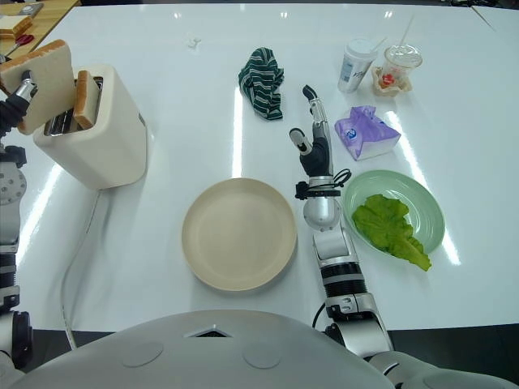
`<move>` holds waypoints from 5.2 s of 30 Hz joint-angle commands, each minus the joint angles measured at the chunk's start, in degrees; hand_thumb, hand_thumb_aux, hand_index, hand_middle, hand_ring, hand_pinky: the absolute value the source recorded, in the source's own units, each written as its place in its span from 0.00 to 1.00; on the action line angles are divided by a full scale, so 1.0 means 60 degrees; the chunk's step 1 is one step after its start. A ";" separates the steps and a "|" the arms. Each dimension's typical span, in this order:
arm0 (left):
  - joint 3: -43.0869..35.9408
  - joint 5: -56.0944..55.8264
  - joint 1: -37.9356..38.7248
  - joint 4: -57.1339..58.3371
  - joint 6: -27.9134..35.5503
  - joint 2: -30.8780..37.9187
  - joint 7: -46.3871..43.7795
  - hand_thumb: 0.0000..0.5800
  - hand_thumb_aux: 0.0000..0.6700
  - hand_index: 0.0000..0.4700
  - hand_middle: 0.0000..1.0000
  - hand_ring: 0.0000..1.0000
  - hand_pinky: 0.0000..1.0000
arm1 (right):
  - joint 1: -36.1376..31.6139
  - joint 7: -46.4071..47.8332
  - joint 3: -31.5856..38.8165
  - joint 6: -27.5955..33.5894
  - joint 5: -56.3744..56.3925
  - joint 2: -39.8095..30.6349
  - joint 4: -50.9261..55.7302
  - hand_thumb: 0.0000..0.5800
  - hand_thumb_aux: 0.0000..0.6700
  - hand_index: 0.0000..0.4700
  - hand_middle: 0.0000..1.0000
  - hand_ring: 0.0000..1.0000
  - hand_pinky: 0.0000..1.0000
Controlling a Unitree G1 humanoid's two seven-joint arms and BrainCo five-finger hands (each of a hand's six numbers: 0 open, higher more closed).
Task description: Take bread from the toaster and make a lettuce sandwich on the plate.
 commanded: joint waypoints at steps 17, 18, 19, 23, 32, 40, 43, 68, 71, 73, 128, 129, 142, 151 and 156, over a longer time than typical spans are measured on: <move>-0.0037 -0.5086 0.0165 -0.4108 -0.0171 -0.1171 -0.3219 1.00 1.00 1.00 0.00 0.00 0.00 | -0.0138 0.0006 -0.0204 -0.0061 0.0247 -0.0096 0.0052 0.00 0.00 0.00 0.00 0.00 0.00; -0.0311 -0.5372 0.0225 -0.4382 0.0043 -0.1207 -0.3567 1.00 1.00 1.00 0.00 0.00 0.00 | -0.0166 0.0007 -0.0272 -0.0069 0.0270 -0.0140 -0.0006 0.00 0.00 0.00 0.00 0.00 0.00; -0.0556 -0.5600 0.0274 -0.4624 0.0224 -0.1246 -0.3874 1.00 1.00 1.00 0.00 0.00 0.00 | -0.0189 0.0020 -0.0342 -0.0063 0.0297 -0.0189 -0.0076 0.00 0.00 0.00 0.00 0.00 0.00; -0.1935 -0.5888 0.0753 -0.5237 0.0996 -0.1402 -0.5001 1.00 1.00 1.00 0.00 0.00 0.00 | -0.0330 0.0050 -0.0899 -0.0025 0.0495 -0.0511 -0.0493 0.00 0.00 0.00 0.00 0.00 0.00; -0.4969 -0.5015 0.1925 -0.3863 0.1230 -0.1997 -0.6655 1.00 1.00 1.00 0.00 0.00 0.00 | -0.0347 0.0052 -0.1351 0.0063 0.0487 -0.0909 -0.0758 0.00 0.00 0.00 0.00 0.00 0.00; -0.6038 -0.4557 0.2248 -0.2342 0.1122 -0.2812 -0.6970 1.00 1.00 1.00 0.00 0.00 0.00 | -0.0253 0.0040 -0.1048 0.0036 0.0337 -0.0744 -0.0628 0.00 0.00 0.00 0.00 0.00 0.00; -0.6203 -0.4207 0.2200 -0.2048 0.0995 -0.2941 -0.6915 1.00 1.00 1.00 0.00 0.00 0.00 | -0.0266 0.0058 -0.1037 0.0053 0.0358 -0.0741 -0.0658 0.00 0.00 0.00 0.00 0.00 0.00; -0.3650 -0.4585 0.1310 -0.3727 0.0372 -0.4546 -0.4740 0.00 0.00 0.00 0.00 0.00 0.00 | 0.2902 0.2490 -0.3416 -0.1804 -0.1925 -0.7110 -0.0639 0.00 0.00 0.00 0.00 0.00 0.00; -0.3371 -0.4661 0.1067 -0.3674 0.0152 -0.4621 -0.4634 0.00 0.00 0.00 0.00 0.00 0.00 | 0.3120 0.1979 -0.3168 -0.2085 -0.3204 -0.8390 0.0879 0.00 0.00 0.00 0.00 0.00 0.00; -0.3273 -0.4615 0.1033 -0.3550 0.0042 -0.4633 -0.4550 0.00 0.00 0.00 0.00 0.00 0.00 | 0.2946 0.1554 -0.2720 -0.1852 -0.4152 -0.8955 0.1776 0.00 0.00 0.00 0.00 0.00 0.00; -0.2910 -0.4752 0.0950 -0.1255 -0.1505 -0.4824 -0.4917 0.00 0.00 0.00 0.00 0.00 0.00 | 0.0678 0.2616 0.0207 -0.3374 -0.1836 -0.8151 -0.0036 1.00 1.00 1.00 0.00 0.00 0.00; -0.2917 -0.4753 0.0931 -0.1253 -0.1506 -0.4844 -0.4913 0.00 0.00 0.00 0.00 0.00 0.00 | 0.0459 0.2815 0.0453 -0.3424 -0.1863 -0.7932 -0.0155 1.00 1.00 1.00 0.00 0.00 0.00; -0.2966 -0.4777 0.0695 -0.1280 -0.1394 -0.4952 -0.4931 0.00 0.00 0.00 0.00 0.00 0.00 | -0.1641 0.4650 0.3449 -0.4170 -0.2262 -0.4919 -0.0265 1.00 1.00 1.00 0.00 0.00 0.00; -0.2918 -0.4794 0.0619 -0.1161 -0.1412 -0.4966 -0.4900 0.00 0.00 0.00 0.00 0.00 0.00 | -0.1669 0.5585 0.4634 -0.4349 -0.2278 -0.4212 0.0168 1.00 1.00 1.00 0.00 0.00 0.00; -0.2892 -0.4780 0.0617 -0.1172 -0.1367 -0.4963 -0.4868 0.00 0.00 0.00 0.00 0.00 0.00 | -0.1700 0.5630 0.4789 -0.4391 -0.2456 -0.4028 0.0352 1.00 1.00 1.00 0.00 0.00 0.00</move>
